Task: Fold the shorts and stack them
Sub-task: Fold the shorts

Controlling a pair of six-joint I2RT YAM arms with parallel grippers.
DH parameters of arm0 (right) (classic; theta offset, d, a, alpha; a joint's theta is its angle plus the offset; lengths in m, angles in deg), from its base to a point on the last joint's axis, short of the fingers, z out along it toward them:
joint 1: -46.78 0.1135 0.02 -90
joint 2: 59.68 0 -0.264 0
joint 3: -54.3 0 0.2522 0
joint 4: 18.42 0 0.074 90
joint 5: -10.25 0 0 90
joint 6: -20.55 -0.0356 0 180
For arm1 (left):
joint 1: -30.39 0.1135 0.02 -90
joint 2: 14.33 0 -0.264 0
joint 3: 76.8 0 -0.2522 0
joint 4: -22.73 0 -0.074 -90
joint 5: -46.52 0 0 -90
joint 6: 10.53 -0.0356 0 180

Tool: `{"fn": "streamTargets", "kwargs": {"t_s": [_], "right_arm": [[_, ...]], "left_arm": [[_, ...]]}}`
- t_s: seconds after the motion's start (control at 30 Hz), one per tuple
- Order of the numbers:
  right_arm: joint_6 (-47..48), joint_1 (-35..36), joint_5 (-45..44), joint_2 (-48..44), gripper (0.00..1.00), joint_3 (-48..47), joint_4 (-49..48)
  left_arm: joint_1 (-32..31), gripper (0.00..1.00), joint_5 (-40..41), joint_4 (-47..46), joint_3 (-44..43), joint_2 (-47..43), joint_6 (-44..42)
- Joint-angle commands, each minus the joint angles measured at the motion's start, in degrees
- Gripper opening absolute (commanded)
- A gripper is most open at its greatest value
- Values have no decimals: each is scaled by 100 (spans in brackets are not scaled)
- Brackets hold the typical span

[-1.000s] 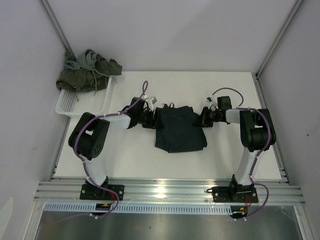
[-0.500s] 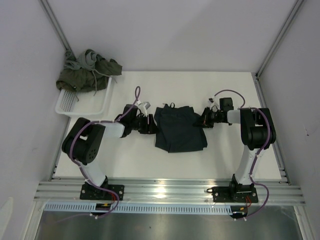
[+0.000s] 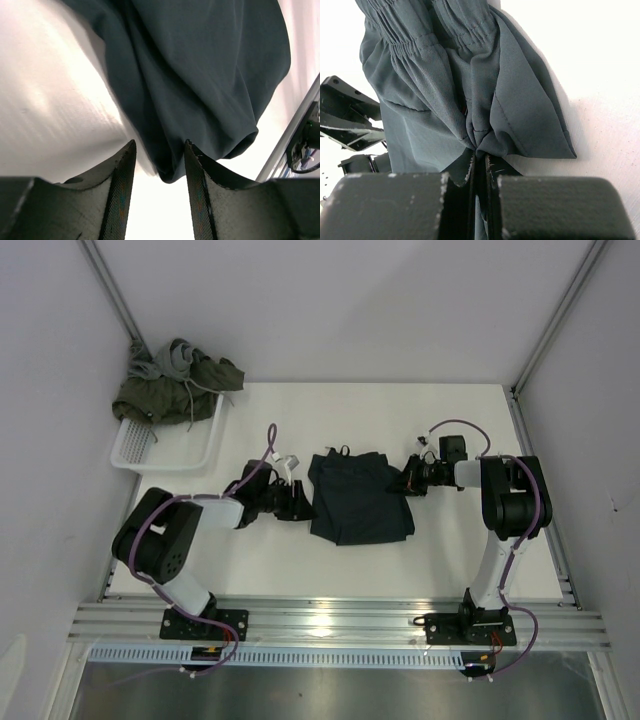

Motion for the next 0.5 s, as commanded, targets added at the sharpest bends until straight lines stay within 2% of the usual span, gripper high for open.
{"fn": "streamTargets", "kwargs": {"t_s": [0.0,0.2,0.27,0.3,0.47], "right_arm": [[54,-10,-85,94,0,111,-16],[54,-10,-85,103,0,111,-7],[54,-10,-85,103,0,111,-16],[54,-10,-85,103,0,111,2],[36,-28,-112,129,0,76,20]], "left_arm": [[-176,46,-63,-143,-31,-204,43],[-413,34,8,-3,-224,-73,51],[-448,19,25,-29,-251,-29,78],[-440,1,8,-47,-251,-2,87],[-431,0,253,41,-172,-116,87]]}}
